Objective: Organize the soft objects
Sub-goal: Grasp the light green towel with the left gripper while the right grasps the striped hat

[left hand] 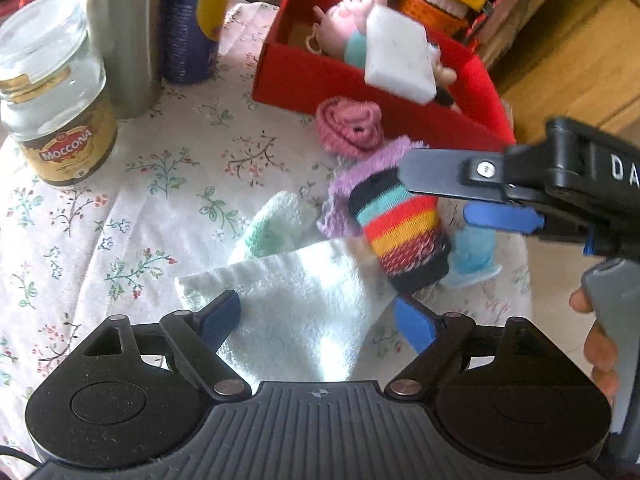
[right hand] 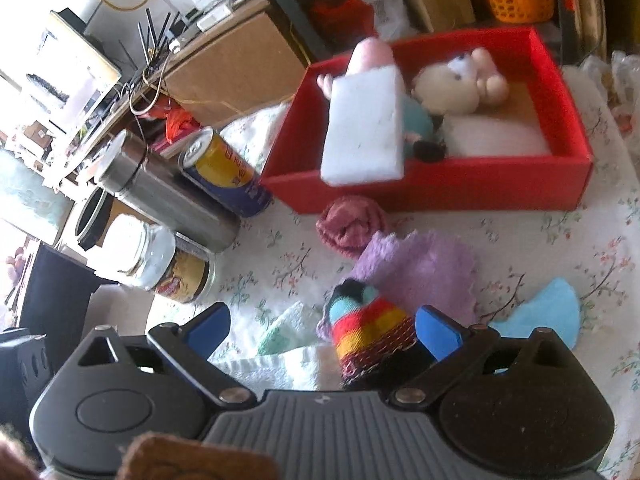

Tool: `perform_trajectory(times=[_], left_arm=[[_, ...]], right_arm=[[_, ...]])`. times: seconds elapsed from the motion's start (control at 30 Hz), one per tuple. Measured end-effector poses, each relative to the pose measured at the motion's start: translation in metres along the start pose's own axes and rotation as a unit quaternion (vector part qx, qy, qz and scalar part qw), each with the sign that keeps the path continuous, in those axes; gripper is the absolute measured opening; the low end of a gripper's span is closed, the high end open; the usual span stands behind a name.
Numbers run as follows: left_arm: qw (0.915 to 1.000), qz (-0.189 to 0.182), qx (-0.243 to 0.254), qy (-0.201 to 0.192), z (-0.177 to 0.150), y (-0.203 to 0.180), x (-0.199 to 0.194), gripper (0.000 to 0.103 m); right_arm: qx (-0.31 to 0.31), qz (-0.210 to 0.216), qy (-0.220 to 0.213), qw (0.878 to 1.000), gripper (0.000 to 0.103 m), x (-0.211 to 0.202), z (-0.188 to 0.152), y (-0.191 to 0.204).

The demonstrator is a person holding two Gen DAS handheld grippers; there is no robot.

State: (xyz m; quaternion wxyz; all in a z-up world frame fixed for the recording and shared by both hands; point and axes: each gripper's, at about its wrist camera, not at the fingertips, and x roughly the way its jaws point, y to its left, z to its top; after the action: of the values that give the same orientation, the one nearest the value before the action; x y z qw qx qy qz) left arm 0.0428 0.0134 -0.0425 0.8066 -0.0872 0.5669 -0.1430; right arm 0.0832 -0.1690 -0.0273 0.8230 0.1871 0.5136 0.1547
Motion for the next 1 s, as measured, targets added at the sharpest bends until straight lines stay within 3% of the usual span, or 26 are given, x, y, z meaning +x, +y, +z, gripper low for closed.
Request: perform_trajectory(times=[0.2,0.27,0.37,0.53,0.63,0.77,0.9,1.0], left_arm=[[0.9996,-0.015,-0.023,-0.003,0.001,0.011,-0.011,0.083],[0.9994,-0.02,-0.027,-0.002,-0.001,0.013,-0.013,0.083],[0.9995,-0.023,-0.023,0.001,-0.004,0.013,-0.014,0.083],[0.9991,-0.031,-0.03,-0.001,-0.004,0.02,-0.018,0.084],[0.9989,-0.034,-0.033,0.001,-0.004,0.023,-0.018,0.084],[0.9987,-0.042,-0.028,-0.001,-0.003,0.021,-0.02,0.084],[0.9991,-0.036,-0.02,-0.002,-0.004,0.018,-0.019,0.084],[0.9992,-0.036,-0.019,-0.003,-0.004,0.017,-0.018,0.084]], right_arm=[[-0.023,-0.003,0.018,1.0,0.071,0.012,-0.006,0.007],[-0.029,0.002,0.026,0.999,0.054,0.015,-0.006,0.009],[-0.038,-0.007,0.036,0.999,0.042,0.023,-0.007,0.009],[-0.064,-0.061,0.045,0.995,0.041,0.036,-0.008,0.01],[-0.071,-0.079,0.054,0.993,0.036,0.041,-0.012,0.006],[-0.056,-0.075,0.072,0.993,0.036,0.045,-0.017,-0.006],[-0.057,-0.075,0.064,0.993,0.034,0.042,-0.016,-0.01],[-0.079,-0.088,0.039,0.992,0.0,0.034,-0.018,-0.008]])
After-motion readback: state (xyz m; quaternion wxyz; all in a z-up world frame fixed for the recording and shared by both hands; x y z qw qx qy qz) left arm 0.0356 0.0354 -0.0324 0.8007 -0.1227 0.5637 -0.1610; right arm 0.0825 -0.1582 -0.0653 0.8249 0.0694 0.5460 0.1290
